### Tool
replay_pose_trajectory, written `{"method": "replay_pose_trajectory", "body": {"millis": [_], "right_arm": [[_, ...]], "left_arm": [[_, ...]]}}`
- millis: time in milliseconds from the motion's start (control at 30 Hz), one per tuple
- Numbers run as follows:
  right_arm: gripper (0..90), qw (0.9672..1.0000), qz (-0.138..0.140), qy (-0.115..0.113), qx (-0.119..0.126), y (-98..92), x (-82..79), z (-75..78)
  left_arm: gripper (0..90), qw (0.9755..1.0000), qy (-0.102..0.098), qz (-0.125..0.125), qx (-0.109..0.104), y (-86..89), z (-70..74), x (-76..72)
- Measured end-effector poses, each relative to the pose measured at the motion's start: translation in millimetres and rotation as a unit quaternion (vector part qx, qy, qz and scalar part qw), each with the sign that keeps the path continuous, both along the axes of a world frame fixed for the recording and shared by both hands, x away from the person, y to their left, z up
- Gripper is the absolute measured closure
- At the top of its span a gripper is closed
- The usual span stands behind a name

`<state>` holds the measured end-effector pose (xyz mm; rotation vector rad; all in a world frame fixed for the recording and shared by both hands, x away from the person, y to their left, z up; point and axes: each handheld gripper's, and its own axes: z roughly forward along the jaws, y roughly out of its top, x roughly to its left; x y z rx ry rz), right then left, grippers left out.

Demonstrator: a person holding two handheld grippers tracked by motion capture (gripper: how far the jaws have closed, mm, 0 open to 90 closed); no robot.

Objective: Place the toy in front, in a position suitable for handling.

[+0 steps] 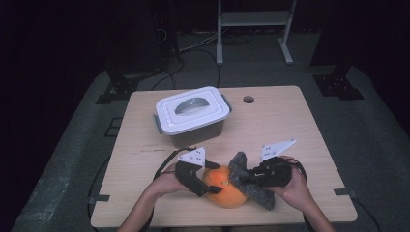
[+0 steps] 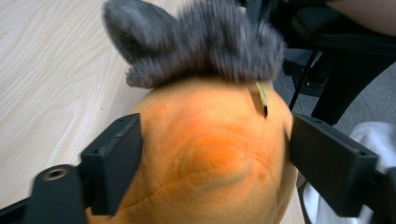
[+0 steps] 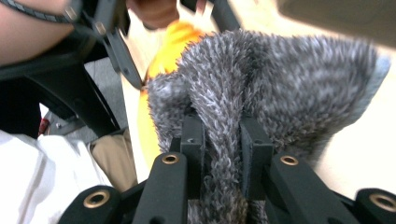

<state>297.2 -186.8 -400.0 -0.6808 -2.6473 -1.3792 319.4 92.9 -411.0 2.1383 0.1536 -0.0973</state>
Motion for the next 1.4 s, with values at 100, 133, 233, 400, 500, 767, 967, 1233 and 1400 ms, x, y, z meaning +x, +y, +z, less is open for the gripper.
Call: {"method": "replay_pose_trajectory", "body": {"millis": [100,133,233,400,500,767,967,1233,1400], "right_arm": [[73.9,0.9998,0.017,0.007,0.008,8.2,-4.1,-4.5],[73.7,0.9998,0.02,0.003,0.005,11.0,-5.7,-3.8],[73.7,0.9998,0.02,-0.003,-0.007,13.5,-6.4,-2.6],[74.2,0.9997,-0.01,-0.02,0.009,0.6,0.3,9.7],[74.3,0.9991,-0.018,-0.031,0.02,-2.5,2.9,15.0],[74.2,0.9999,-0.014,-0.006,0.008,3.1,9.8,-7.8],[74.1,0.9998,-0.014,0.01,0.002,-8.0,10.3,-16.0],[74.0,0.9998,-0.02,-0.004,0.008,-7.7,6.1,-6.3],[73.6,0.9999,-0.011,-0.009,0.0,-0.1,4.4,-11.2]], "left_arm": [[7.6,0.9998,0.0,-0.003,0.022,-8.8,-3.4,-2.7],[7.6,0.9995,-0.006,-0.005,0.029,-11.4,-6.0,-4.1],[16.5,0.9995,-0.023,0.003,0.019,-11.5,-6.1,-4.8],[30.6,0.9959,-0.078,0.039,-0.023,-11.3,0.9,-4.0],[29.1,0.9948,-0.086,0.045,-0.03,-14.8,-1.9,-1.9],[11.4,0.9974,-0.049,0.052,-0.006,-12.0,-6.1,1.2],[13.5,0.9979,-0.046,0.046,0.002,-4.1,-9.1,0.9],[13.4,0.9976,-0.063,0.028,0.009,-4.6,-10.5,-1.8],[10.8,0.9978,-0.062,0.023,0.007,2.8,-4.8,-0.4]]}}
